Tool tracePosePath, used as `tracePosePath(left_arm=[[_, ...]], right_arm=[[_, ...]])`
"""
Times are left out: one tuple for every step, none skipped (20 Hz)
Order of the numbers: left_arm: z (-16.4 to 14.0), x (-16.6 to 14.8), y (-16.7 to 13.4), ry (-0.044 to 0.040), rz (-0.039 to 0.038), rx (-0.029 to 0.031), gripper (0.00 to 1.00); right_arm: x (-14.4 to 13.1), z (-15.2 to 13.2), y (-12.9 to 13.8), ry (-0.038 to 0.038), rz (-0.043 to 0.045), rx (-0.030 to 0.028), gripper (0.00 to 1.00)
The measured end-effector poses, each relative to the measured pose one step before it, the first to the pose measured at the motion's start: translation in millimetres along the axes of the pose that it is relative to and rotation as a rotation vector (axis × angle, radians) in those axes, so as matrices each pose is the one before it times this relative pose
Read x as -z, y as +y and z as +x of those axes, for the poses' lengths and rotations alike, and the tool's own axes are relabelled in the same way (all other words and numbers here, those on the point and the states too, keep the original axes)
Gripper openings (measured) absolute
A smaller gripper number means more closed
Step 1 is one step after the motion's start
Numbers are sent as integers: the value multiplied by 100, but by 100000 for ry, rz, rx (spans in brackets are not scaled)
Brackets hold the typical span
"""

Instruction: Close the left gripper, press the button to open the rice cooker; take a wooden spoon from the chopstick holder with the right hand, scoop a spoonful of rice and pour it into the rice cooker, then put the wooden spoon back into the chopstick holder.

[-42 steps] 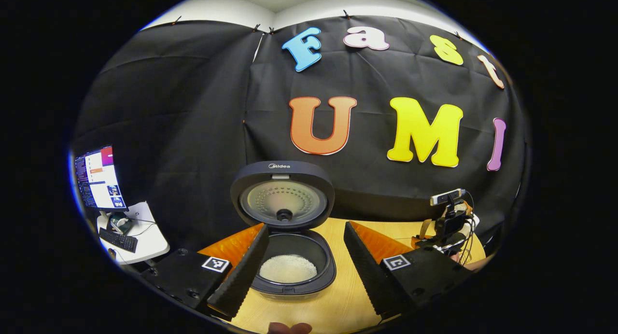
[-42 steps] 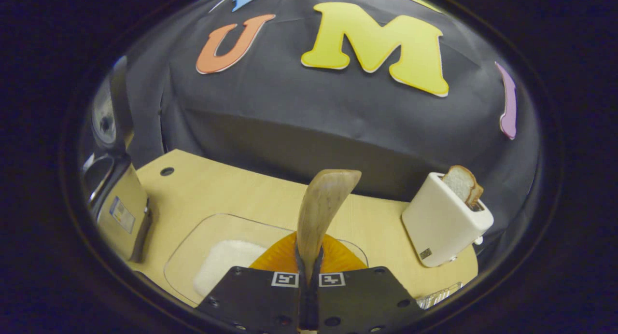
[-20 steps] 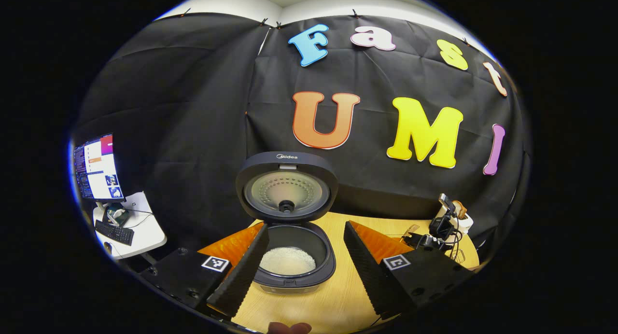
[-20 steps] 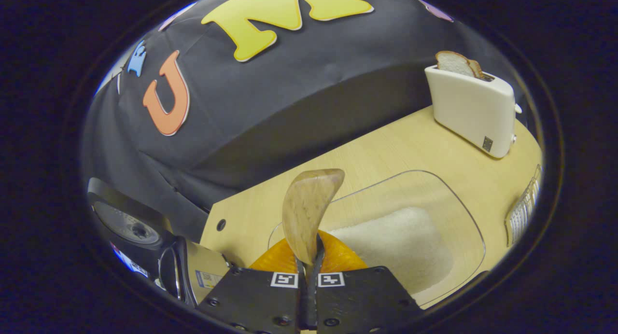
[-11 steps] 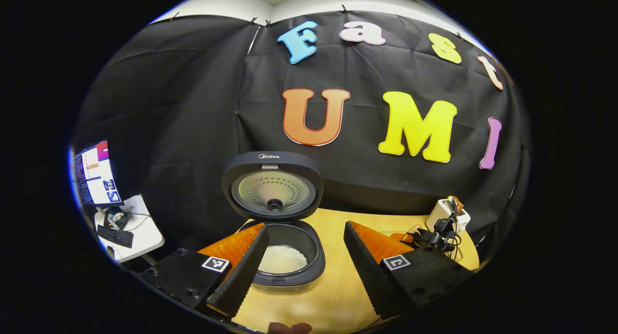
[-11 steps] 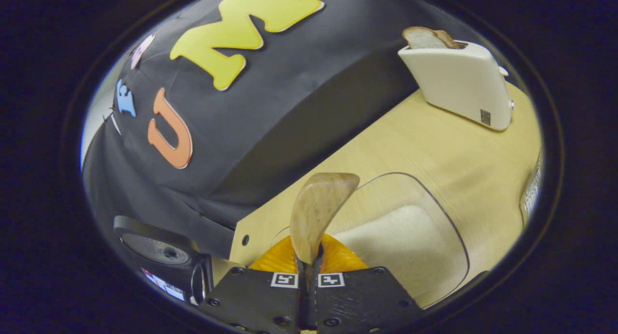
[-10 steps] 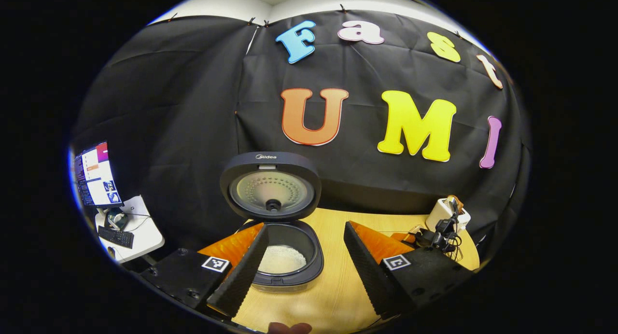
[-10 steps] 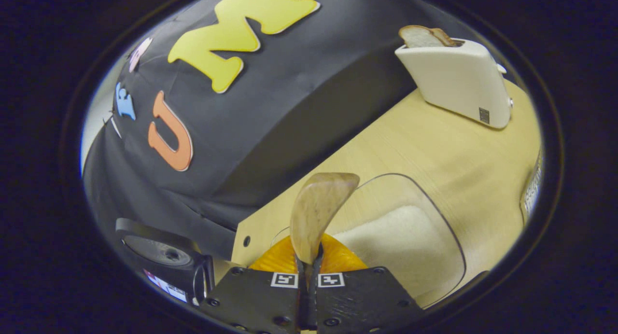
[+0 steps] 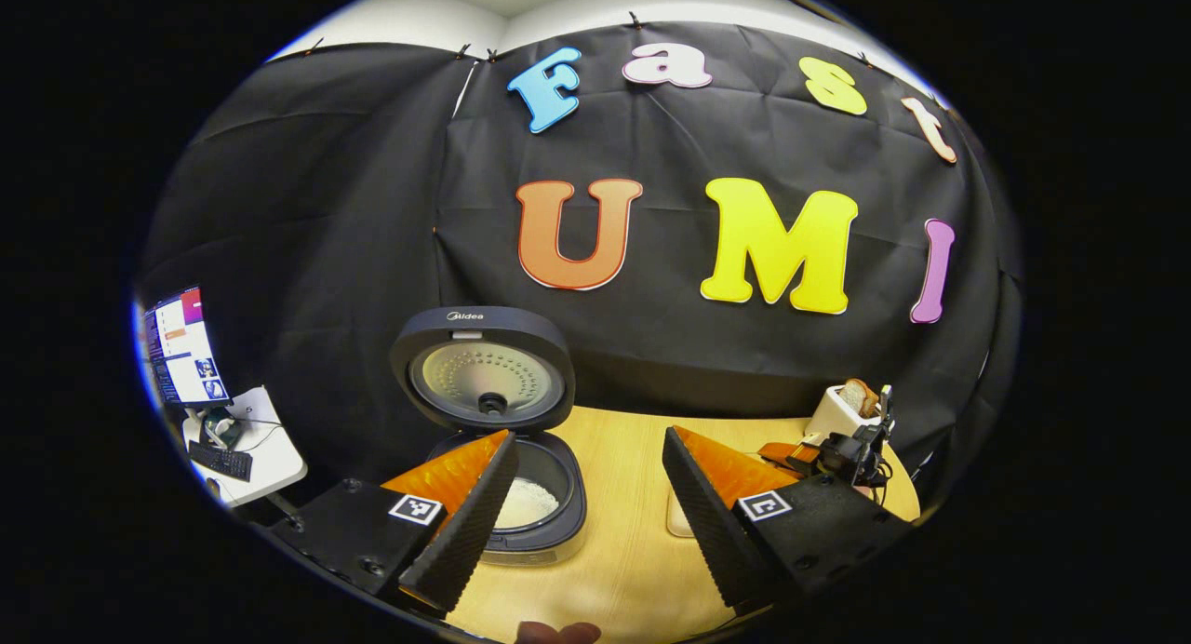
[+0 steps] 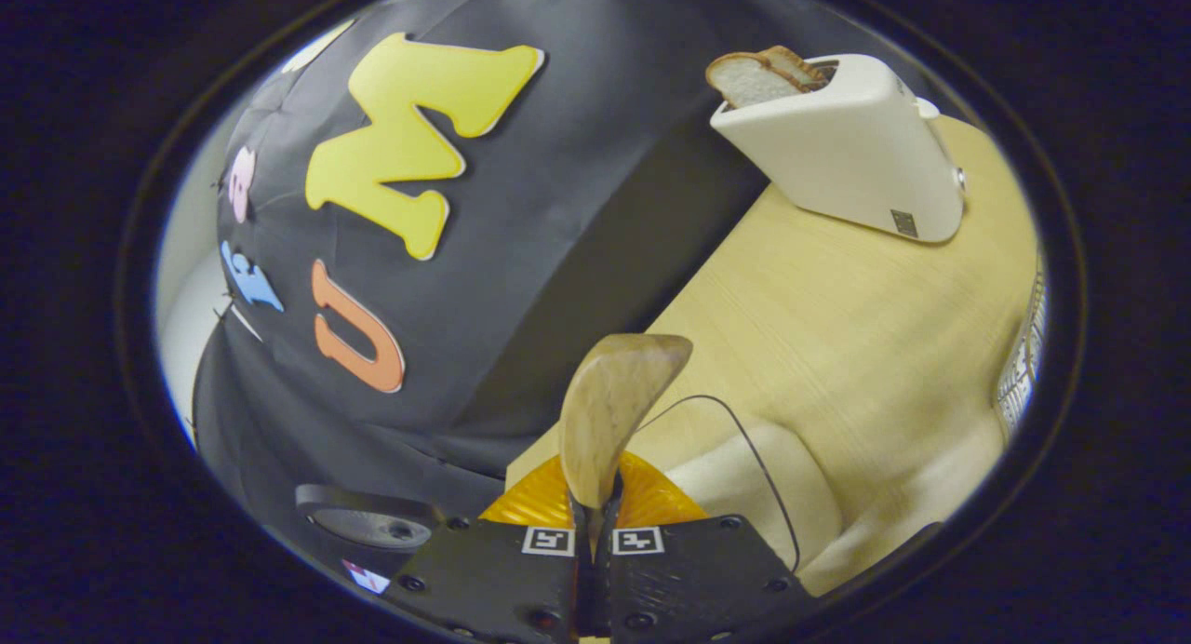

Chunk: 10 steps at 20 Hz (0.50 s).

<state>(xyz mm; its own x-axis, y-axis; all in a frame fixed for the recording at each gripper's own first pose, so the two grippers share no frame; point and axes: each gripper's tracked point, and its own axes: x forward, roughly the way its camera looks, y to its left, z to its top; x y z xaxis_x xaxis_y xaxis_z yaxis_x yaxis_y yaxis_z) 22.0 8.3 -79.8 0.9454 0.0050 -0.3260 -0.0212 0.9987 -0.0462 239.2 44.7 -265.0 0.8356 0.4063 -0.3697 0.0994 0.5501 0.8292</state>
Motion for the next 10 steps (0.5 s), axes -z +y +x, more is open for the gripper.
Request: tracePosePath(left_arm=[[-164,-82,-249,-246,-111,-31,99],[-243,-79,87,-543,-68,-300,99],[-241,-67,19,-628,-159,-299,99],[-189,-77,104,-378,-210,-632,99],[-270,13,311,-316,69,-856,99],[-297,-63,366,-377,-27,-1002,99],[-287,114,323,-320,-236,-835,99],[-321,72,418,-381,-389,-796,99],[-364,-34,341,-208,-339,-899,99],[-339,48,576,-262,-427,-1060,99]], right_arm=[[-177,-348,548,-187,-70,-1069,0],[-99,-235,564,127,-541,-1108,0],[135,-234,731,349,-423,-1345,0],[161,-190,941,466,284,-1736,0],[279,59,1011,549,699,-1691,0],[340,56,1119,758,1063,-1624,0],[446,-64,1069,850,668,-1716,0],[568,173,1231,1039,240,-1703,0],[710,161,1219,1187,-196,-1594,0],[891,105,1362,1506,-578,-1592,0]])
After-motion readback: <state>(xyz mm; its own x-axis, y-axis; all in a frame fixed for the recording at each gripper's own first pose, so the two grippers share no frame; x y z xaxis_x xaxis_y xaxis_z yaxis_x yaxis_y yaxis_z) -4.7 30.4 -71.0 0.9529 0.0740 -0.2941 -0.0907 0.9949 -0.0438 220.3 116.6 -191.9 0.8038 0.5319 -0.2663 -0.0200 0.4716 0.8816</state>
